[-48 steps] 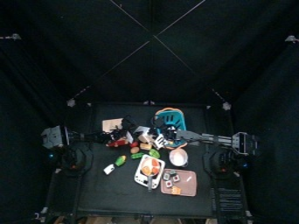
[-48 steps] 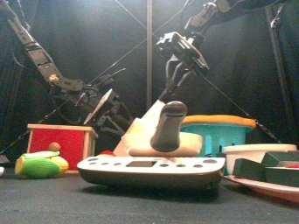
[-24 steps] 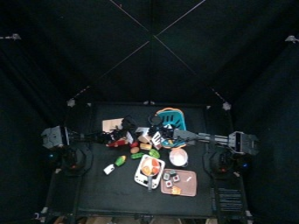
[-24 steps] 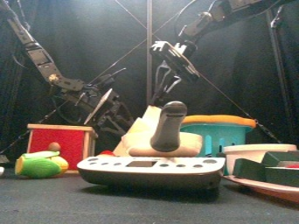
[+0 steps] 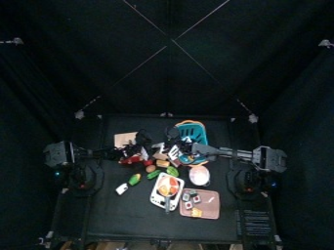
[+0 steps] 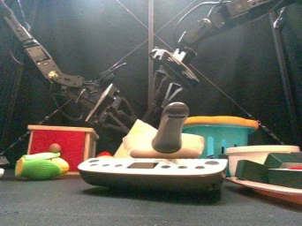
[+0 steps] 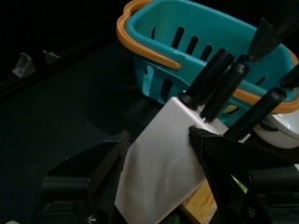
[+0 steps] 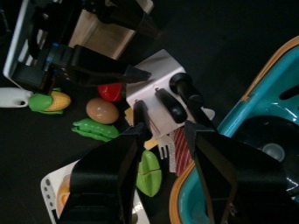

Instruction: Place cleaver into holder

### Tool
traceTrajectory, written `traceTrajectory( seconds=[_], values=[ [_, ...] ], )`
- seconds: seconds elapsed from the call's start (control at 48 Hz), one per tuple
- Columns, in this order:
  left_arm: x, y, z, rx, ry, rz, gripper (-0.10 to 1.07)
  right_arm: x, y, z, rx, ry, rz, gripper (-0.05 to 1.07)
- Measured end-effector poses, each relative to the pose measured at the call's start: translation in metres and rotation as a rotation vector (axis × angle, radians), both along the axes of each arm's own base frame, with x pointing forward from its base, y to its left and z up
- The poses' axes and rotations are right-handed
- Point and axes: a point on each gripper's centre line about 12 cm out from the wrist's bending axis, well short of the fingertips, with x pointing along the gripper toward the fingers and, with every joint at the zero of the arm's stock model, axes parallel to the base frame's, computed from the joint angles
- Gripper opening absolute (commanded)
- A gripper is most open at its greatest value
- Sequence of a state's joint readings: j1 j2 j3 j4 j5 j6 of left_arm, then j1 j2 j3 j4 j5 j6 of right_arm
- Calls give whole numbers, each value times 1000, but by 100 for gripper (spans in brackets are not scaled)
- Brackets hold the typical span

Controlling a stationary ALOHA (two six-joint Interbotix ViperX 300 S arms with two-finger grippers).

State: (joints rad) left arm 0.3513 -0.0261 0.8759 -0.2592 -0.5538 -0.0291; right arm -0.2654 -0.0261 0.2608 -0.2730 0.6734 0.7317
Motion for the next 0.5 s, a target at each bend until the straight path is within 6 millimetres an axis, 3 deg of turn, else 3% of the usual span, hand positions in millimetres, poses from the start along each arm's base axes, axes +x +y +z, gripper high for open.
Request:
traceTrajectory(
  seconds=[0.292,0.5],
  values=[
    [-9,-5,18,38,-38,-21,92,-2,6,9,-84,2,47,79],
    [-15,-12,23,84,-36,-70,92,-22,19,20,-106,-44,81,79]
  ],
)
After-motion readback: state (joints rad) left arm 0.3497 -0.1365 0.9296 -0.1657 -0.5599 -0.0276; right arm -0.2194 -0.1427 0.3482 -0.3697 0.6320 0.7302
